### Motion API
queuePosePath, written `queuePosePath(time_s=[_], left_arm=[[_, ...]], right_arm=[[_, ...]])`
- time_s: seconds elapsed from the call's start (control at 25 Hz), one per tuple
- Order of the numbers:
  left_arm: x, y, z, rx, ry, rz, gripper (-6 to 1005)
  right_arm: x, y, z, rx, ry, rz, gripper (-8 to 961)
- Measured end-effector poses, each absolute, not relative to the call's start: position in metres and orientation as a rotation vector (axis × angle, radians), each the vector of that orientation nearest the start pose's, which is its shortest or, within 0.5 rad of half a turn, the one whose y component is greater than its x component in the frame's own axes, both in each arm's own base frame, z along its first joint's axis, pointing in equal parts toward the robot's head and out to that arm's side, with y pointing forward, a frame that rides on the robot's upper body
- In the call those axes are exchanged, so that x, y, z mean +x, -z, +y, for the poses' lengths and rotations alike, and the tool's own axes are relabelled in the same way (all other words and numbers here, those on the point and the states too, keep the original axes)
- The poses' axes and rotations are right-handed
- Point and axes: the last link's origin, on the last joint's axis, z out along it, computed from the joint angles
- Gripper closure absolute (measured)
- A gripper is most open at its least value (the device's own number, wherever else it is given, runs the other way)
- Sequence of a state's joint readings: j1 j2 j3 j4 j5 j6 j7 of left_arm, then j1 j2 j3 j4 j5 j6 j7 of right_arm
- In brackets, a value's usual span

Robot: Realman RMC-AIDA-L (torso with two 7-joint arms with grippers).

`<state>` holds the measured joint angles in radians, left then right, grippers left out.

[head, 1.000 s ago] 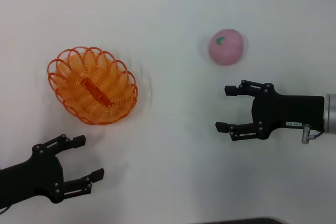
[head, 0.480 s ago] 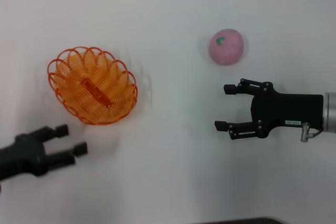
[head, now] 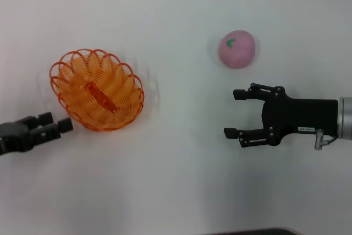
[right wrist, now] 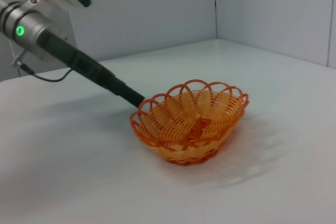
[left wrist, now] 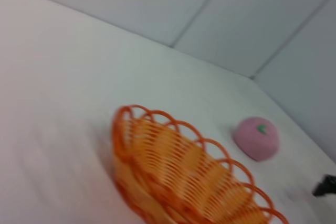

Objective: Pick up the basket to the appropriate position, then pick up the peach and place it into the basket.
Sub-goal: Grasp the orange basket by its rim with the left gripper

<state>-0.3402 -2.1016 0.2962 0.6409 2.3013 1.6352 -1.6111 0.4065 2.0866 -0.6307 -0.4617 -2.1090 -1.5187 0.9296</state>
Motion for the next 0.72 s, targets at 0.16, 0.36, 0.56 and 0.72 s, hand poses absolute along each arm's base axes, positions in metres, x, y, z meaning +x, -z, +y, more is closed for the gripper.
queuePosePath(time_s=[0.16, 0.36, 0.56, 0.72], left_arm=[[-0.352, -0.016, 0.263, -2.346, 0.677, -1.391, 127], [-0.35, -0.025, 0.288, -2.312, 0.612, -1.378, 127], [-0.343, -0.034, 0.311, -2.303, 0.564, -1.368, 126], [-0.335, -0.035, 0.33, -2.311, 0.471, -1.381, 126]], right_arm=[[0.317, 0.04, 0.266, -2.773, -0.573, 0.414, -3], [0.316, 0.041, 0.268, -2.779, -0.571, 0.408, -4], [0.315, 0.042, 0.268, -2.781, -0.57, 0.407, -4], [0.316, 0.041, 0.268, -2.781, -0.569, 0.407, -3]])
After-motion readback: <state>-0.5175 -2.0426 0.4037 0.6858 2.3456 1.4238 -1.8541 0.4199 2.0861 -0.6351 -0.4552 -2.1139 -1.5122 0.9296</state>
